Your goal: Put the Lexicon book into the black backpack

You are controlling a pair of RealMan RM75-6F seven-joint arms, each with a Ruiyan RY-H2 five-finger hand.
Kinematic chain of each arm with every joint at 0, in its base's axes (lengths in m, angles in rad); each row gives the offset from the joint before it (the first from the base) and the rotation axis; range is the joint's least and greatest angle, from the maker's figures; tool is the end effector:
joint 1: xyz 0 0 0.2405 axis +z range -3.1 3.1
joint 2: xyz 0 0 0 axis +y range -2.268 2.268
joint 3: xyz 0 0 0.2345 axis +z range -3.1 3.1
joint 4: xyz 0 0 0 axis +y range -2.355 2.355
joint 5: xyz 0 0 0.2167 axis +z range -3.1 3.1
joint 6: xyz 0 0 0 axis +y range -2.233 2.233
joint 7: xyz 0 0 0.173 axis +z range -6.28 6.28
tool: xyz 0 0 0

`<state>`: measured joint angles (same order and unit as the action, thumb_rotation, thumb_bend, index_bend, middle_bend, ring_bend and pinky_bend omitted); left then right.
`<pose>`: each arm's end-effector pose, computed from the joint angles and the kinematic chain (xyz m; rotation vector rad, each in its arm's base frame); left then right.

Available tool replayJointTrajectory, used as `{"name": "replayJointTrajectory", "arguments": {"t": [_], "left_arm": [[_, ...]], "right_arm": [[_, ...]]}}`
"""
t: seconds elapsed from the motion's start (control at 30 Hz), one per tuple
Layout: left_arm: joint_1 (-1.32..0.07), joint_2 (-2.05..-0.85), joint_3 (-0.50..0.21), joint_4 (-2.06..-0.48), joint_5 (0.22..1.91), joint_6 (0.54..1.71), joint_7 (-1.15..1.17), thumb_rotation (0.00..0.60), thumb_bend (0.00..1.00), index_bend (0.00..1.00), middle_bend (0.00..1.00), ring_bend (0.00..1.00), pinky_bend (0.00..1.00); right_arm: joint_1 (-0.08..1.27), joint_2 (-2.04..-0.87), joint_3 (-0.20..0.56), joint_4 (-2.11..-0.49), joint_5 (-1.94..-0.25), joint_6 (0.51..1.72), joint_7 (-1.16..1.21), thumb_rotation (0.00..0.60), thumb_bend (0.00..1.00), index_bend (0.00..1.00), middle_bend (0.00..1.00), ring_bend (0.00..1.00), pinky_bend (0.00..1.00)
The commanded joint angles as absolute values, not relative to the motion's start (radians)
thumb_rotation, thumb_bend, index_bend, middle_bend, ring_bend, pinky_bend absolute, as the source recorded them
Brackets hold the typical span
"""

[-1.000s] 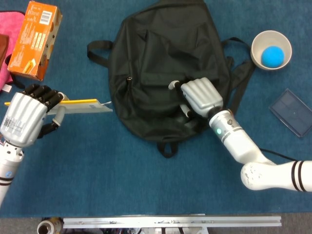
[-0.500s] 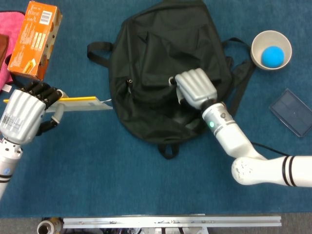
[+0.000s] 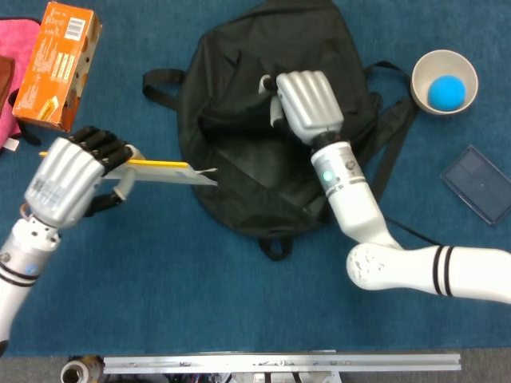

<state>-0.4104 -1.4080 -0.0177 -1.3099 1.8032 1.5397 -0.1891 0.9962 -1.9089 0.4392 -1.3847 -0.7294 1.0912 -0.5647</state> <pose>-0.1935 0.2720 0.0627 -1.7793 -0.6785 -1.4191 0.0044 -0.3750 -0.0825 1.6510 -1.1794 1.1111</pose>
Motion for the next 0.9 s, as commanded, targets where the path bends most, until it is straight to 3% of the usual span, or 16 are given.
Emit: {"name": "replayJointTrajectory", "arguments": {"t": [0.03, 0.3, 0.9], "left_arm": [[-0.429, -1.425, -0.021, -1.311, 1.813, 1.527, -0.194, 0.600, 0.43, 0.76, 0.65, 0.47, 0.45], [-0.477, -1.495, -0.019, -1.277, 1.827, 1.486, -0.196, 0.600, 0.42, 0.75, 0.66, 0.48, 0.45], [-0.552, -1.686, -0.057, -1.165, 1.831, 1.508, -0.181, 0.600, 0.41, 0.75, 0.71, 0.53, 0.48]], "right_arm": [[1.017, -1.928, 0.496, -1.373, -0.708, 1.101, -0.527, 0.600, 1.00, 0.74, 0.65, 0.70, 0.91], [1.040, -1.947, 0.570, -1.354, -0.657, 1.103, -0.473, 0.600, 1.00, 0.74, 0.65, 0.70, 0.92], [1.083, -1.984, 0.638, -1.304, -0.616, 1.122, -0.403, 0.600, 1.00, 0.74, 0.65, 0.71, 0.92]]}}
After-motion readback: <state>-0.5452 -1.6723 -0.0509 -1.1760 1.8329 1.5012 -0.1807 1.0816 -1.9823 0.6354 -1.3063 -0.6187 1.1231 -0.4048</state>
